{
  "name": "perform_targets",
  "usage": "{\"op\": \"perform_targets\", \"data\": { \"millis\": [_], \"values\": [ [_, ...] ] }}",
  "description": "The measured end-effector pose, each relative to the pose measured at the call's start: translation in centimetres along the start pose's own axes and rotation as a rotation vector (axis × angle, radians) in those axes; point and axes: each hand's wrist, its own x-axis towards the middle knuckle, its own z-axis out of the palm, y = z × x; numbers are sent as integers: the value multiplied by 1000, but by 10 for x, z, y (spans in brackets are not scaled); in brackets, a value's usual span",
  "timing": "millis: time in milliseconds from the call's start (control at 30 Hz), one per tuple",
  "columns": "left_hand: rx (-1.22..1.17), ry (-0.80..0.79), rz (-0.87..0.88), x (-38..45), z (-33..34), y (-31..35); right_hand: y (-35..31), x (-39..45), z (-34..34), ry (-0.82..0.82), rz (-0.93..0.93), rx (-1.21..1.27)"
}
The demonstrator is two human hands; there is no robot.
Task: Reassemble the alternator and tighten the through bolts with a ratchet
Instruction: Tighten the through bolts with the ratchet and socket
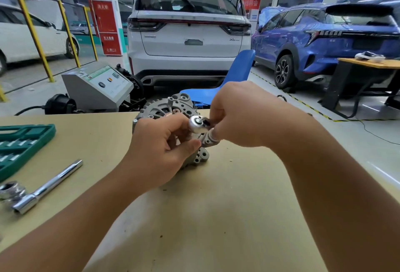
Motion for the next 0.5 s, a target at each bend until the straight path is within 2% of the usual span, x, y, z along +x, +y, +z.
{"op": "perform_targets", "data": {
  "millis": [67, 167, 233, 400, 500],
  "values": [
    [-2, 26, -31, 1, 1, 0, -2, 0, 2, -3, -11, -5],
    [30, 55, -32, 0, 4, 1, -9, -4, -4, -152, -53, 16],
    [18, 57, -33, 0, 3, 0, -9, -7, -7, -196, -43, 53],
    [-1, 13, -33, 0, 1, -1, 2, 2, 2, -19, 13, 12],
    [46, 48, -45, 1, 4, 0, -5, 1, 5, -57, -24, -7]
  ]
}}
